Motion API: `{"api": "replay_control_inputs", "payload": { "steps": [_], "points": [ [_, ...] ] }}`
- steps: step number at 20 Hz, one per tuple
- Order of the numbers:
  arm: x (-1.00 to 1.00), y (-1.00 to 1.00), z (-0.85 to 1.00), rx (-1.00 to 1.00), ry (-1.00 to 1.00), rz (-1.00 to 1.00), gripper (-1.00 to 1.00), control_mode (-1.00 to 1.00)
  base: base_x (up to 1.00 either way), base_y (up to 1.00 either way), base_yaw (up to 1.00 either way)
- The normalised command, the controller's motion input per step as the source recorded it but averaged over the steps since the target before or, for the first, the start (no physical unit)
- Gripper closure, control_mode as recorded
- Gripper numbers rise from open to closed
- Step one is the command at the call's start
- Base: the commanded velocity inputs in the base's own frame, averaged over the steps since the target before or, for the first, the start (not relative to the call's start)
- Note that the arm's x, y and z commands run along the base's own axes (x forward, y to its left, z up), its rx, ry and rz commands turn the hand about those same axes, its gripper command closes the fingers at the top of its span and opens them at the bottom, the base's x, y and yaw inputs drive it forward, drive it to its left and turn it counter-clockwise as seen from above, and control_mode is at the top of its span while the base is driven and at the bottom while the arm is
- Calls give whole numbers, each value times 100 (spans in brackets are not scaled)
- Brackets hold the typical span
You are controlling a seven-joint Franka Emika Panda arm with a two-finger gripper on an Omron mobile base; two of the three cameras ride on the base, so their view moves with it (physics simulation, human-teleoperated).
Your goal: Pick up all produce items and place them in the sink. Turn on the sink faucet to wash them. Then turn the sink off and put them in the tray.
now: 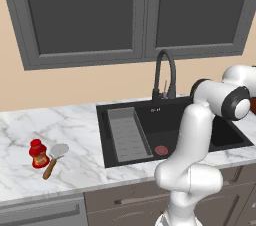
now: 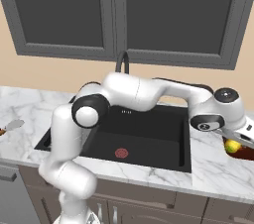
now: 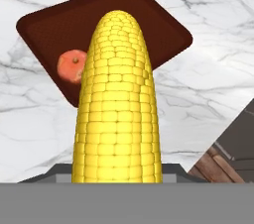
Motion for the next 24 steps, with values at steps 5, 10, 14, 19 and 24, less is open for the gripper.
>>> {"api": "replay_control_inputs", "payload": {
  "steps": [5, 10, 14, 19, 24],
  "points": [
    [17, -7, 3, 1, 0, 1, 100, -100, 0, 0, 0],
    [19, -1, -9, 0, 0, 1, 100, -100, 0, 0, 0],
    [20, -3, -8, 0, 0, 0, 100, -100, 0, 0, 0],
    [17, -5, -14, 0, 0, 0, 100, -100, 0, 0, 0],
    [13, -4, -21, 0, 0, 0, 100, -100, 0, 0, 0]
  ]
}}
